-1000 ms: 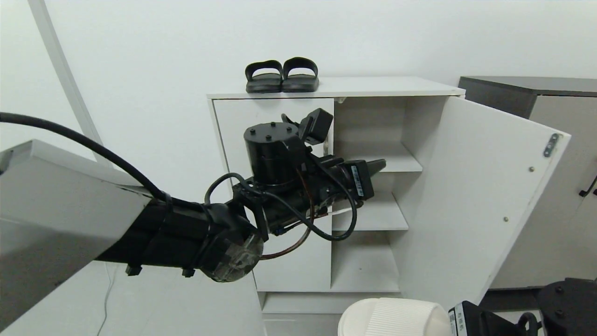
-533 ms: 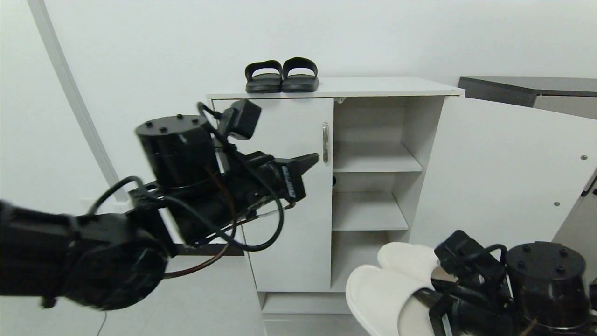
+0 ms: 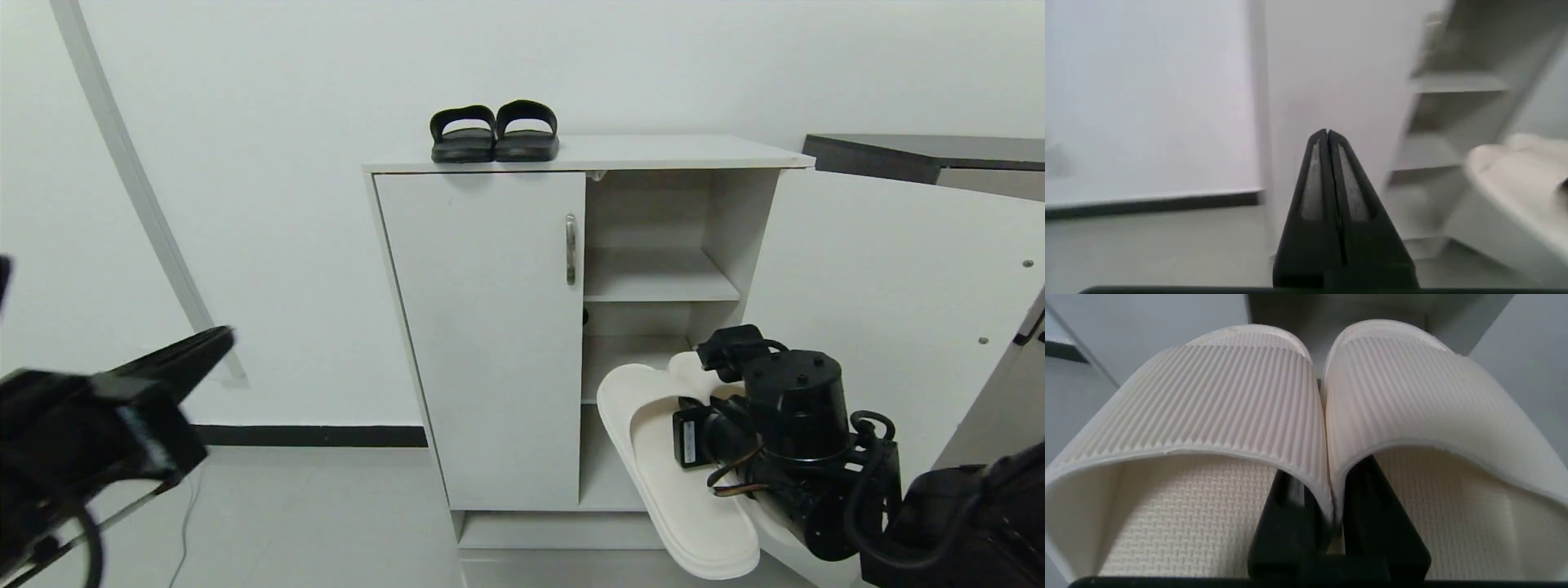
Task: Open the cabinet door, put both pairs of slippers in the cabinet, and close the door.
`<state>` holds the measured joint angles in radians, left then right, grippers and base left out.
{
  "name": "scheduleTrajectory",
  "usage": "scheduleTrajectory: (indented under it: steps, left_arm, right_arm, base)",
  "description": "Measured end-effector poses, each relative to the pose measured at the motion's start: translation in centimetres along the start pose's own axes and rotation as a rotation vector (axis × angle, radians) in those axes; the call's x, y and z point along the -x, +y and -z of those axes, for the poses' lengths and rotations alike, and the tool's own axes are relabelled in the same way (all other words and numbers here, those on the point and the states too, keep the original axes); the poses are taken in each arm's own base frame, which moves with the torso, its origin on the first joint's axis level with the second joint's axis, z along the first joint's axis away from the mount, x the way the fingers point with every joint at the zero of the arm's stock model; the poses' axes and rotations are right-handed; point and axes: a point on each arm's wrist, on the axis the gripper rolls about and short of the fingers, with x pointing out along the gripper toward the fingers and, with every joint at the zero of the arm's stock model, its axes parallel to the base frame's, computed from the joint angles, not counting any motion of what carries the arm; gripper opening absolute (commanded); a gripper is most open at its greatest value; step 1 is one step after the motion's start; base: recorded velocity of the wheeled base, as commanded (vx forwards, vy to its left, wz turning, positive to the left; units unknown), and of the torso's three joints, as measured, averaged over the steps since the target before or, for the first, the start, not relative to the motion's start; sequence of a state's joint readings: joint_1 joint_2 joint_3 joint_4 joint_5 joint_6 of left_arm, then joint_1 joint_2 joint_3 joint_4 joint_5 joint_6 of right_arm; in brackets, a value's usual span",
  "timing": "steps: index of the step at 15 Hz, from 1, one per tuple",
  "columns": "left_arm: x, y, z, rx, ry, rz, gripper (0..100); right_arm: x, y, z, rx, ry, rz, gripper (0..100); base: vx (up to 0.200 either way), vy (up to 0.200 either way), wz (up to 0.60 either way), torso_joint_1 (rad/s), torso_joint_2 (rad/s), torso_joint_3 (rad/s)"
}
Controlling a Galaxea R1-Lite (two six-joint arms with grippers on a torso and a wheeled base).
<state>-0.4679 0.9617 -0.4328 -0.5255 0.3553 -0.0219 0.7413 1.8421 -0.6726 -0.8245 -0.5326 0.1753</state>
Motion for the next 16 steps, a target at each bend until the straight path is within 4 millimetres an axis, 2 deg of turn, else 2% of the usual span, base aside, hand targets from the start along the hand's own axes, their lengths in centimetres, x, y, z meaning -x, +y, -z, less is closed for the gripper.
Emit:
scheduleTrajectory:
  steps: [3,4,6,8,9,10,12,16]
  left_arm:
    - [6.2,3.4,2.4,-0.039,0.021,-0.229,0]
    - [8.0,3.9,3.4,-0.043,0.008,-0.294,0]
    - [11.2,4.5,6.7,-0.056,-0.008,-0.388,0]
    - [12.5,4.4,10.2,-0.053,-0.014,-0.379,0]
    - [12.6,4.2,11.5,-0.04,-0.031,-0.3,0]
    - [12.7,4.0,12.2,-0.025,-0.041,-0.224,0]
    - [12.9,3.8,14.0,-0.033,0.045,-0.146,0]
    - [13.5,3.5,14.7,-0.072,0.027,-0.134,0]
  right_arm:
    - [-1.0,0.2,0.8,0.012,0.014,0.032,0]
    - [-1.1,0.2,1.0,0.015,0.02,0.033,0]
    - [-1.3,0.3,1.4,0.02,0.028,0.032,0]
    - [-1.4,0.3,1.5,0.021,0.03,0.035,0]
    - [-1.4,0.4,1.5,0.019,0.026,0.031,0]
    - [-1.4,0.4,1.5,0.019,0.025,0.031,0]
    - [-1.4,0.3,1.7,0.023,0.029,0.032,0]
    - [-1.3,0.5,1.8,0.028,0.032,0.026,0]
  base:
    - [0.0,0.0,0.0,0.0,0.0,0.0]
    - [0.0,0.0,0.0,0.0,0.0,0.0]
    - [0.0,0.0,0.0,0.0,0.0,0.0]
    - [0.0,0.0,0.0,0.0,0.0,0.0]
    - [0.0,0.0,0.0,0.0,0.0,0.0]
    - [0.0,0.0,0.0,0.0,0.0,0.0]
    - [0.0,0.0,0.0,0.0,0.0,0.0]
    - [0.0,0.0,0.0,0.0,0.0,0.0]
